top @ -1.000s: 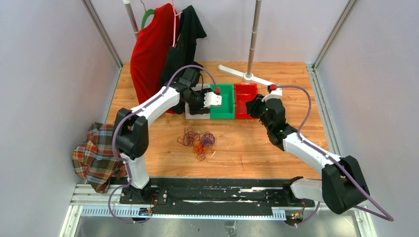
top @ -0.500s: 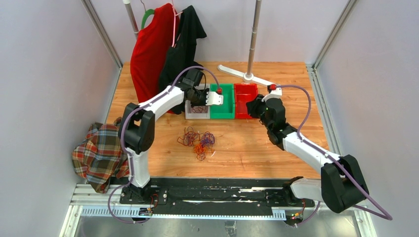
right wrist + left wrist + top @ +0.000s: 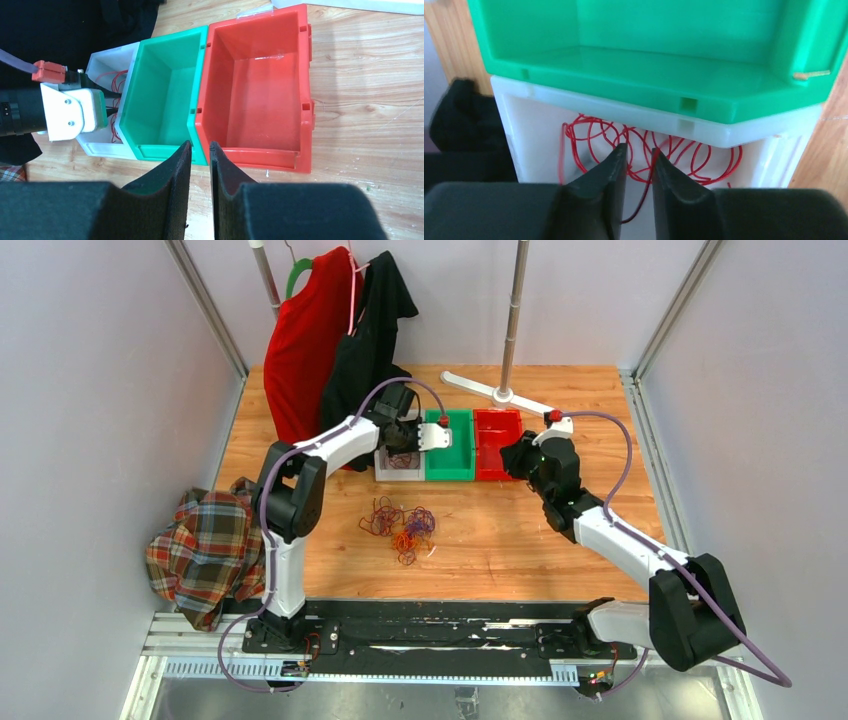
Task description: Untangle the cables
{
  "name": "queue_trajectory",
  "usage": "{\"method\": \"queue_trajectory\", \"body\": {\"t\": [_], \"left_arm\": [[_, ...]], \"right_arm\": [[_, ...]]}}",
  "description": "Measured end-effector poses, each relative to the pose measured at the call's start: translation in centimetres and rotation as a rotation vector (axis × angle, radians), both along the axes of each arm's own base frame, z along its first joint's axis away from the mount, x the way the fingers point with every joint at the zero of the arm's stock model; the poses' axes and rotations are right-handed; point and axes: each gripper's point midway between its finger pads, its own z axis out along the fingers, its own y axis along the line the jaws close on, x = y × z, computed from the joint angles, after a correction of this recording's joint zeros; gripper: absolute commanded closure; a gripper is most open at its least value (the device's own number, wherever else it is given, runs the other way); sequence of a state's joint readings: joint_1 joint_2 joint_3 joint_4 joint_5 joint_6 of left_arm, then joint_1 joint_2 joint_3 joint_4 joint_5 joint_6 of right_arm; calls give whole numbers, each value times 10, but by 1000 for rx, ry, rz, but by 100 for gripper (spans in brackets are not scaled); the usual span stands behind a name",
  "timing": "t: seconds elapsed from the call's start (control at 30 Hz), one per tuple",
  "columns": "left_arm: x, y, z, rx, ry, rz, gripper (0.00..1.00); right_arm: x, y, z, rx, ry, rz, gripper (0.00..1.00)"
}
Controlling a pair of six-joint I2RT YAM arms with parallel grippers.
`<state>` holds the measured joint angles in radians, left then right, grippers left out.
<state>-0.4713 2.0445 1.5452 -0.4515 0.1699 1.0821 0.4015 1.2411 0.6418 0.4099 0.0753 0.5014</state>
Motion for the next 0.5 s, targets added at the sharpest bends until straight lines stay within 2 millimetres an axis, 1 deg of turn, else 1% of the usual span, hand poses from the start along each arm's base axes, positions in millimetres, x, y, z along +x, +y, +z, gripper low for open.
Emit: {"method": "queue_trajectory", "body": {"t": [0.03, 0.13, 0.2, 0.23, 0.27, 0.43, 0.5], "left_arm": [[-1, 0, 0, -2, 4, 4, 37], [-9, 4, 4, 0, 33, 7, 15], [-19, 7, 14, -2, 64, 11, 10], [-25, 9, 27, -10, 74, 18, 3], [-29, 10, 39, -19, 72, 23, 1], [-50, 20, 110, -86, 8, 70, 2], [-63, 27, 136, -126, -16, 100, 2]], "right_arm": [[0, 0, 0, 0, 2, 1, 78], [-2, 0, 0, -2, 4, 2, 71], [-3, -1, 4, -2, -3, 3, 65], [-4, -1, 6, -1, -9, 3, 62], [-4, -2, 8, -1, -14, 3, 60], [-6, -3, 19, 3, -42, 8, 52], [-7, -3, 22, 2, -52, 11, 50]]}}
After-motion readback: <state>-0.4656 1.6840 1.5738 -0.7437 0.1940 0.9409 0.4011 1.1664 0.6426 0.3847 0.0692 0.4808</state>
